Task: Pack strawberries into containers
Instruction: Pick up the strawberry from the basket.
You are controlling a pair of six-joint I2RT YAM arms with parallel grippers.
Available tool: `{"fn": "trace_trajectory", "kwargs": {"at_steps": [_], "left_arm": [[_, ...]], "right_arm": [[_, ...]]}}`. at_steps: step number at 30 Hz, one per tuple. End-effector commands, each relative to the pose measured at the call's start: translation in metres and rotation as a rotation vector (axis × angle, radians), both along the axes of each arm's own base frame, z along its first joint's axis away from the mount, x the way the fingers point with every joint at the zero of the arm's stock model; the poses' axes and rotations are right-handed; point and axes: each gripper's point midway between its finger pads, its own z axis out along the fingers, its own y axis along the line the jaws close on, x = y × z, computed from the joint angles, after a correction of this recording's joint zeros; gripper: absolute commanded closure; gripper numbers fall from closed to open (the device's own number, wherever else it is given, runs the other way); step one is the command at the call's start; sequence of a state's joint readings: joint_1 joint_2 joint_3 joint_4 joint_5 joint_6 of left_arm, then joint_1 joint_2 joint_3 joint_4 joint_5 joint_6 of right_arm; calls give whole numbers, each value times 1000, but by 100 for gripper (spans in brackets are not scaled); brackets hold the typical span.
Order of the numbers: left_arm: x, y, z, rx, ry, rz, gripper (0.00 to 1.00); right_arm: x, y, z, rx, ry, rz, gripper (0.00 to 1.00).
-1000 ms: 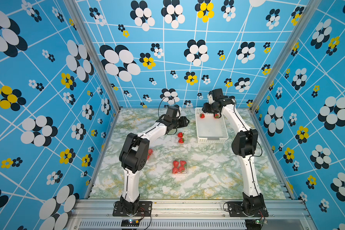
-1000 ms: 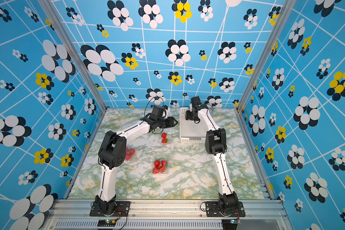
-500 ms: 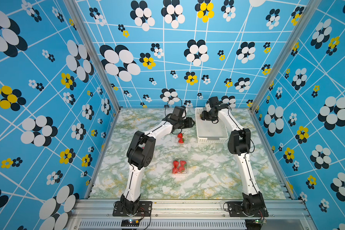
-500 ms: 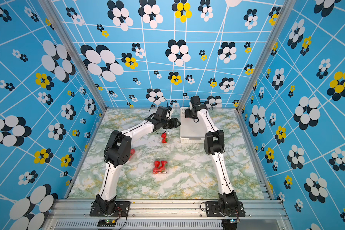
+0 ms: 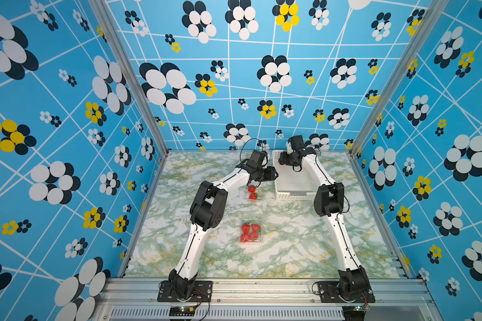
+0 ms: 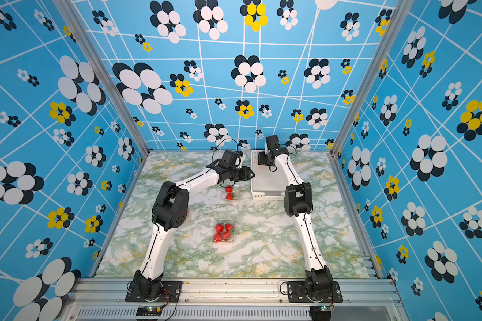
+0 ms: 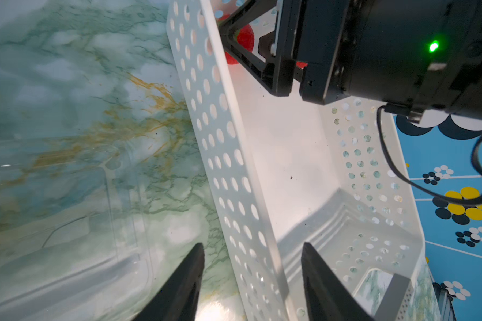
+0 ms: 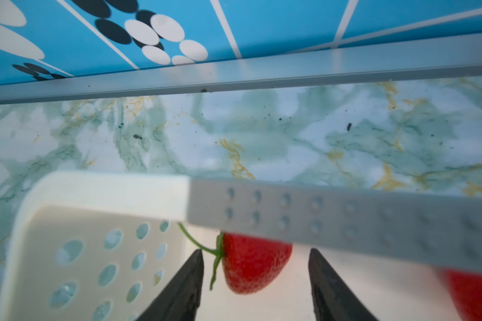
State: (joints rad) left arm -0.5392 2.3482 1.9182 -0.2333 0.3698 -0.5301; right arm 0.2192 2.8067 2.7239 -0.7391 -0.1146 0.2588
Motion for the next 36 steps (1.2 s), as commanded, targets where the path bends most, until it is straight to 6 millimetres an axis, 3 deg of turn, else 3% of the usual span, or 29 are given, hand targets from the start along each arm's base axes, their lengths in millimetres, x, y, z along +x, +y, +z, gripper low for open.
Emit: {"fn": "trace_trajectory", "kwargs": {"at_steps": [1, 10, 20, 23, 27, 28, 31, 36], "left_arm": [[-2, -9, -3, -1, 7, -37, 42], [4, -25, -12, 12, 33, -75, 42], [5, -24, -5, -1, 13, -68, 42], [5, -23, 1, -16, -2, -62, 43], [4, -18, 8, -26, -12, -49, 43], [5, -15, 10, -30, -18, -44, 43], [6, -9, 15, -34, -25, -33, 43], [4, -5, 21, -47, -42, -27, 43]], "right_arm": [[9, 1, -2, 60, -16, -33, 38], [20, 4, 0, 101, -53, -64, 39], [8, 7, -15, 111, 18, -57, 44], [7, 7, -16, 112, 21, -56, 48], [4, 6, -20, 112, 41, -65, 62], [2, 6, -21, 115, 51, -63, 62], [-5, 6, -27, 114, 86, -61, 46], [-14, 11, -26, 137, 120, -36, 41]]}}
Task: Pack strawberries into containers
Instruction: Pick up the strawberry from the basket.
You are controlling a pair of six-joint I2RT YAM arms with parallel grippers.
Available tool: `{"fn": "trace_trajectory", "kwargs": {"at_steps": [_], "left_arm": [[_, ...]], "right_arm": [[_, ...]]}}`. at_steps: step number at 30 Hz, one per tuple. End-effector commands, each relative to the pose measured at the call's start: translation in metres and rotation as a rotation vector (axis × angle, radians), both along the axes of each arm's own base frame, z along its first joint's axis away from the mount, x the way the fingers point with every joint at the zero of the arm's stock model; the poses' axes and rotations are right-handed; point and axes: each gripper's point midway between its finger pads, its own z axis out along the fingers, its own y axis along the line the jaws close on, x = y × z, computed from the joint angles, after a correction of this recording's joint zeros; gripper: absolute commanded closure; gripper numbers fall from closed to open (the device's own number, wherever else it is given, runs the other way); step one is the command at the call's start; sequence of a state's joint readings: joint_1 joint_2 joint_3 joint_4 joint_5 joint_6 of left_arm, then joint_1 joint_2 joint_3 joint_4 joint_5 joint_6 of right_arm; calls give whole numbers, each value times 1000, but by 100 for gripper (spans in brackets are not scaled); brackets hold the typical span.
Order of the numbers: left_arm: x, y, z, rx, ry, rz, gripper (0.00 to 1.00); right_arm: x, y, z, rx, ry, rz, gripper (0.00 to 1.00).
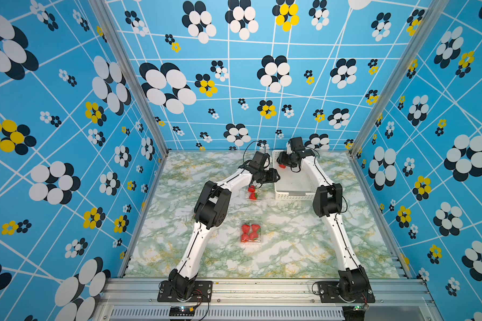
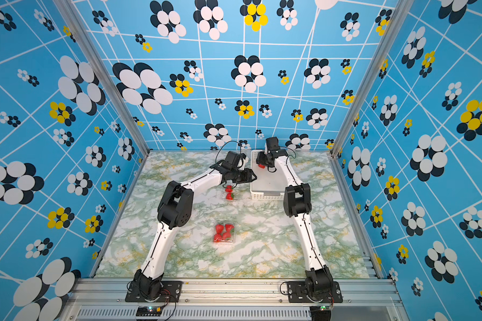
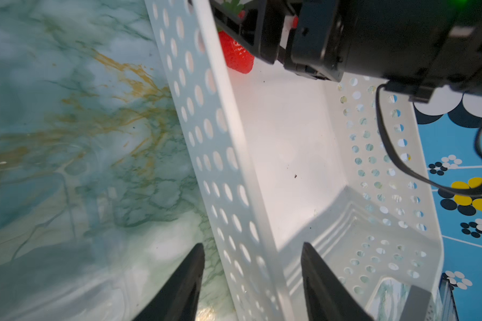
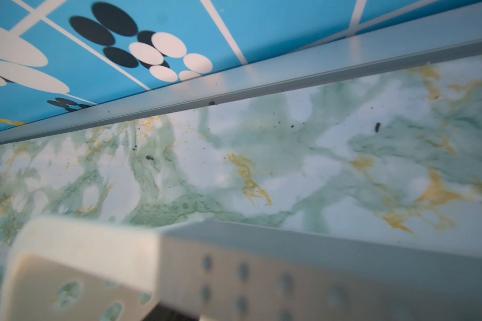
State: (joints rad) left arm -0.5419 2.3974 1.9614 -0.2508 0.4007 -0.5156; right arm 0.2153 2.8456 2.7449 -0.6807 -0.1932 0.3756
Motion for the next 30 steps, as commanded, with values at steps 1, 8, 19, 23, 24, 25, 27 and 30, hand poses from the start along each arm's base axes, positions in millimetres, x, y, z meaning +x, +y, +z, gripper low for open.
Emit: {"fn": "trace_trajectory", "kwargs": {"at_steps": [1, 8, 19, 23, 24, 25, 27, 30], "left_arm": [[5, 4, 37, -52, -69, 11, 43], [4, 8, 53, -73, -99, 18, 43], [6, 29, 66, -84, -123, 59, 43], [7, 35, 67, -80, -125, 68, 43], [7, 36, 66, -80, -125, 70, 43], [7, 38, 66, -80, -124, 73, 43], [7, 40, 65, -80, -124, 78, 43], [6, 44, 65, -80, -123, 84, 43]], "right_arm": [[-23, -1, -17, 9, 113, 19, 41], [-37, -2, -24, -32, 154, 51, 44], [-49, 0, -36, -64, 201, 72, 46], [-55, 1, -40, -71, 219, 85, 45], [-56, 2, -40, -74, 220, 89, 45], [-57, 1, -40, -80, 217, 88, 46], [-58, 1, -40, -81, 217, 94, 49], [-62, 1, -41, -99, 225, 101, 53]]}}
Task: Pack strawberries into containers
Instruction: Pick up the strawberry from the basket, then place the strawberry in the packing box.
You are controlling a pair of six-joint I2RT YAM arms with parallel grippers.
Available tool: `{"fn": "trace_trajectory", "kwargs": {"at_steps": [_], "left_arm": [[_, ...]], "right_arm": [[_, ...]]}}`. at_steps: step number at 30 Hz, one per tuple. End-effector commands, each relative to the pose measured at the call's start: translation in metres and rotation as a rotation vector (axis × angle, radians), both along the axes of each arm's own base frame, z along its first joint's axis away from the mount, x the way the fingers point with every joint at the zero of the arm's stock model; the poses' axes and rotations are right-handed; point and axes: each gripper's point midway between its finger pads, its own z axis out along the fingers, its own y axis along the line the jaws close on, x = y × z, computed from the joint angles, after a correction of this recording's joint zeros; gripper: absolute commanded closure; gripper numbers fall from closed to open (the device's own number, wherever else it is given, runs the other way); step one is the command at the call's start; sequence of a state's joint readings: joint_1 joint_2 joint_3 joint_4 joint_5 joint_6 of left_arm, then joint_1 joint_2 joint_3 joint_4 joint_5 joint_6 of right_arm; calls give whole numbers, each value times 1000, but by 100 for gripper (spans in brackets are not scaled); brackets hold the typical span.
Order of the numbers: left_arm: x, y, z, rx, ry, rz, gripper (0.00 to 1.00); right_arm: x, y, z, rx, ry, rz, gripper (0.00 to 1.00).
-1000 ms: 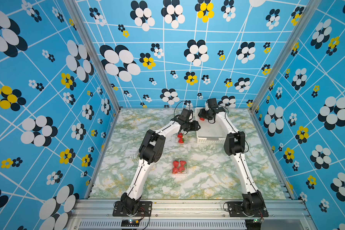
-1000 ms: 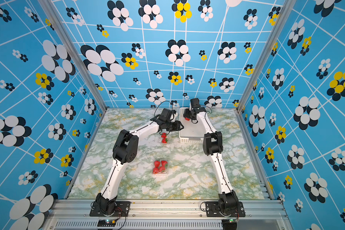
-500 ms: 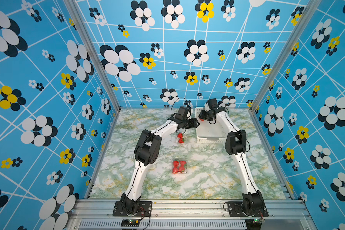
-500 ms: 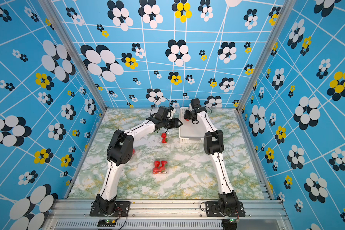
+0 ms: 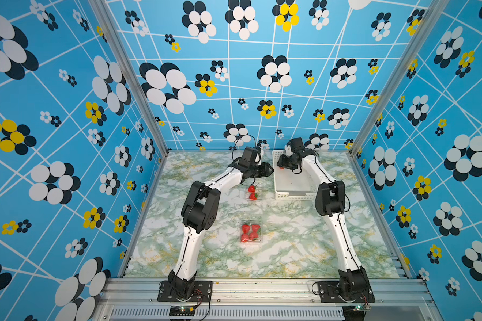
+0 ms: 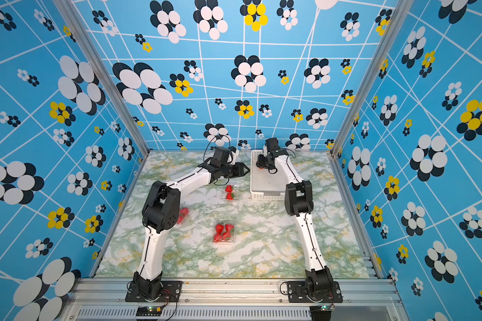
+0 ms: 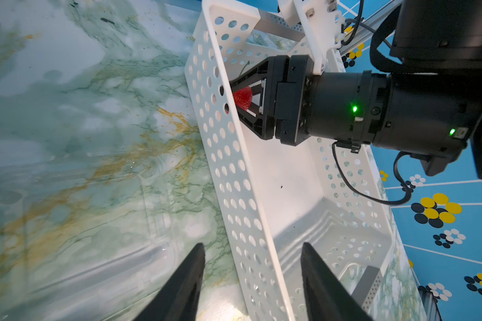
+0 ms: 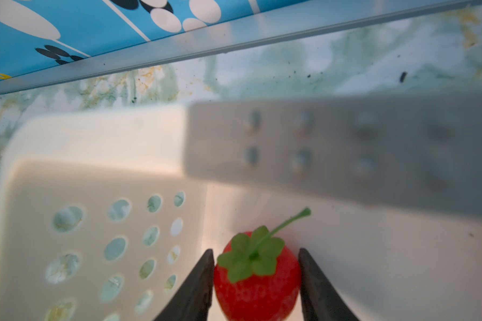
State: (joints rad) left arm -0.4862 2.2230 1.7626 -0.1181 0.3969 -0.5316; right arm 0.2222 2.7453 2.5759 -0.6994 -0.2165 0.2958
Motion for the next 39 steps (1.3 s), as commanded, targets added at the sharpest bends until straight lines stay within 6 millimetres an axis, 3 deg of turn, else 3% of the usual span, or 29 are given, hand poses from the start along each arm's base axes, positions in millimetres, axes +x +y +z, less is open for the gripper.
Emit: {"fn": "trace_trajectory", "kwargs": {"at_steps": [1, 5, 8, 12, 14, 17, 22, 25, 29, 32, 37, 39], "left_arm": [[2, 8, 22, -23, -40, 21, 43], [1, 12, 23, -21, -42, 27, 43], [0, 17, 24, -19, -43, 33, 44], [-4, 30, 29, -14, -50, 55, 44], [-6, 41, 31, -7, -50, 73, 44], [-11, 64, 33, -2, -49, 116, 44], [-21, 101, 23, 5, -16, 191, 44], [-27, 114, 15, 7, 4, 212, 44], [-36, 122, 11, 14, 13, 224, 44], [-40, 125, 3, 21, 28, 226, 44], [-46, 127, -6, 25, 44, 221, 44], [-47, 127, 4, 15, 25, 218, 44]], "right_arm": [[-36, -1, -37, -65, 159, 17, 56], [-34, -2, -34, -70, 148, 14, 68], [-34, -1, -19, -71, 131, 29, 78], [-40, 3, 25, -76, 75, 58, 83], [-47, 9, 56, -70, 24, 82, 83], [-74, 24, 101, -65, -32, 142, 83], [-129, 58, 136, -45, -46, 236, 82], [-158, 86, 126, -15, -4, 294, 82], [-186, 120, 95, -1, 48, 345, 82], [-196, 136, 74, -10, 69, 360, 82], [-194, 146, 41, -22, 111, 350, 82], [-193, 148, 35, -31, 118, 350, 81]]}}
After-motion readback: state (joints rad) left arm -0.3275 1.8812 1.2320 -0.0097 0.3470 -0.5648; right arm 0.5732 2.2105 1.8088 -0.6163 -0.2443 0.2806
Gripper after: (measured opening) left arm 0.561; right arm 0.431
